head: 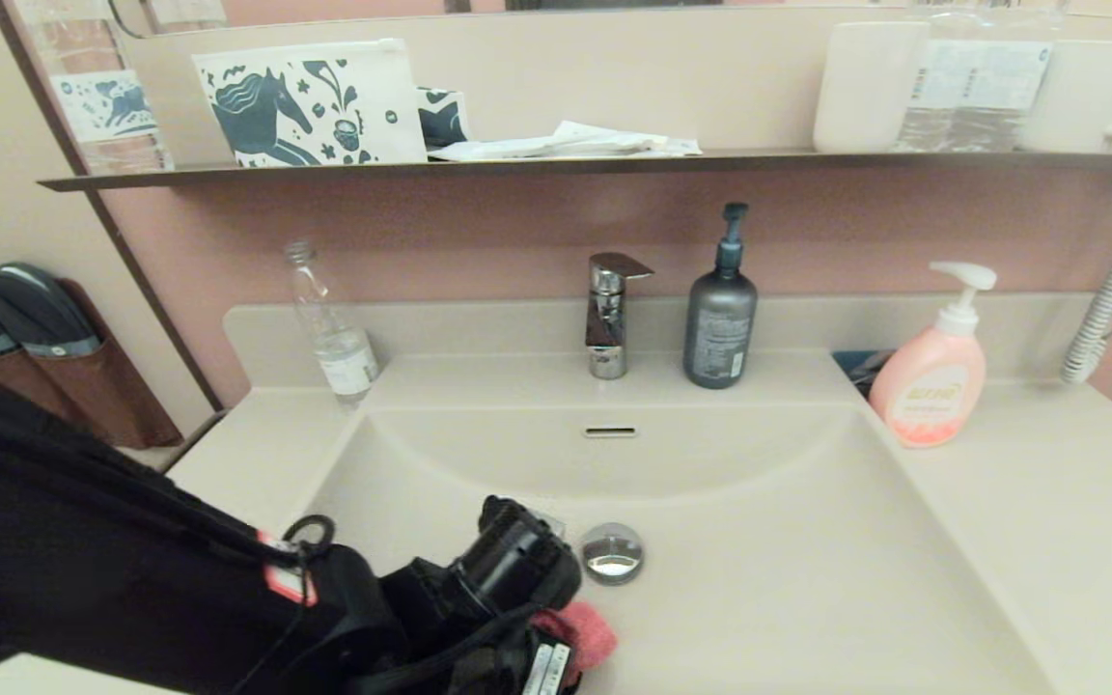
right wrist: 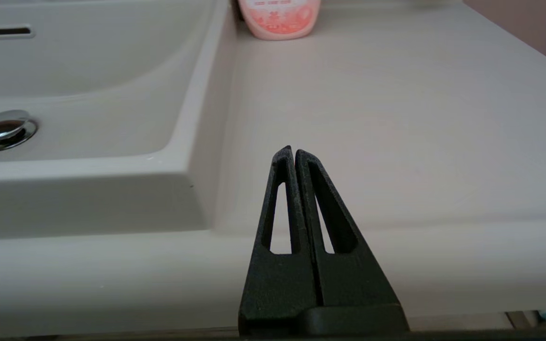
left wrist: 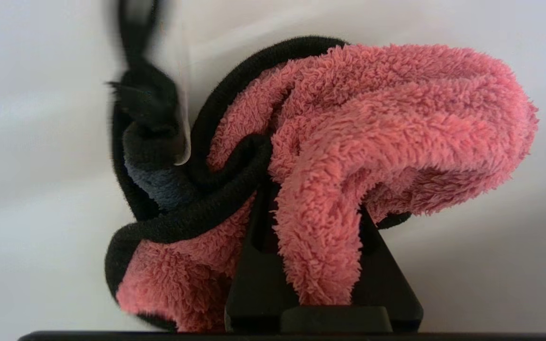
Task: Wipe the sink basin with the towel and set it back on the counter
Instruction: Wipe the sink
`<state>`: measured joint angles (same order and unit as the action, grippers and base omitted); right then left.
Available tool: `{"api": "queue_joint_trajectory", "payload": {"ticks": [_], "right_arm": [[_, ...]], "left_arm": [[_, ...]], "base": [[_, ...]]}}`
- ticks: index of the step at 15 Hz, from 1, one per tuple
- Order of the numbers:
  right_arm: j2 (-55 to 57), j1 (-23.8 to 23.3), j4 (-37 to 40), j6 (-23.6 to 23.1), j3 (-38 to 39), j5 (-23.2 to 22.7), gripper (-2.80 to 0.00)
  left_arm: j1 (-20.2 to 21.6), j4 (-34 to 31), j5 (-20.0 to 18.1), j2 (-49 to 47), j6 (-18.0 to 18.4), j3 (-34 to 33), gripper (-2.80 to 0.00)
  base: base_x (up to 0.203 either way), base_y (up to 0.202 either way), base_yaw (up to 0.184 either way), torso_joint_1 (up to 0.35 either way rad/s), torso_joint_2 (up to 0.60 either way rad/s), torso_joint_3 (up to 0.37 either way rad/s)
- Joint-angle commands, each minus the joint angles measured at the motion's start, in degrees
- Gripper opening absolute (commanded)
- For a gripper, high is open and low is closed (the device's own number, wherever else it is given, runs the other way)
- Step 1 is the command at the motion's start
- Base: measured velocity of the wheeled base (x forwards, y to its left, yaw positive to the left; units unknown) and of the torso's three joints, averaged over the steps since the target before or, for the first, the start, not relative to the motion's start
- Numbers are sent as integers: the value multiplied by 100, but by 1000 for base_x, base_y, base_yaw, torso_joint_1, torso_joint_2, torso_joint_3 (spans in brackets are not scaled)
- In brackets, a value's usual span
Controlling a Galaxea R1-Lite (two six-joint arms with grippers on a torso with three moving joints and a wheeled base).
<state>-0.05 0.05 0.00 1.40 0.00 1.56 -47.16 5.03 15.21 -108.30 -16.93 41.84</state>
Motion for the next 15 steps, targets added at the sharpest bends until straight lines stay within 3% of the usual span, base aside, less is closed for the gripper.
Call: {"api": "queue_joint_trajectory", "payload": {"ticks": [1, 3, 6, 11, 15], "right_arm": [[5, 4, 0, 0, 0, 2, -280], [5, 4, 0, 0, 0, 2, -280], [5, 4, 0, 0, 0, 2, -280], [5, 4, 0, 0, 0, 2, -280], [5, 4, 0, 0, 0, 2, -280]], "left_arm": [[728, 332, -147, 713, 902, -346, -280], [1017, 454, -250, 926, 1133, -355, -280], [1044, 228, -197, 1058, 1154, -187, -280], [1184, -927, -52, 1178, 1117, 940, -280], [1233, -1009, 52, 1200, 1171, 1565, -280]], "base": [[0, 0, 0, 0, 0, 0], [0, 0, 0, 0, 0, 0], [0, 0, 0, 0, 0, 0], [0, 0, 0, 0, 0, 0], [0, 0, 0, 0, 0, 0]]}}
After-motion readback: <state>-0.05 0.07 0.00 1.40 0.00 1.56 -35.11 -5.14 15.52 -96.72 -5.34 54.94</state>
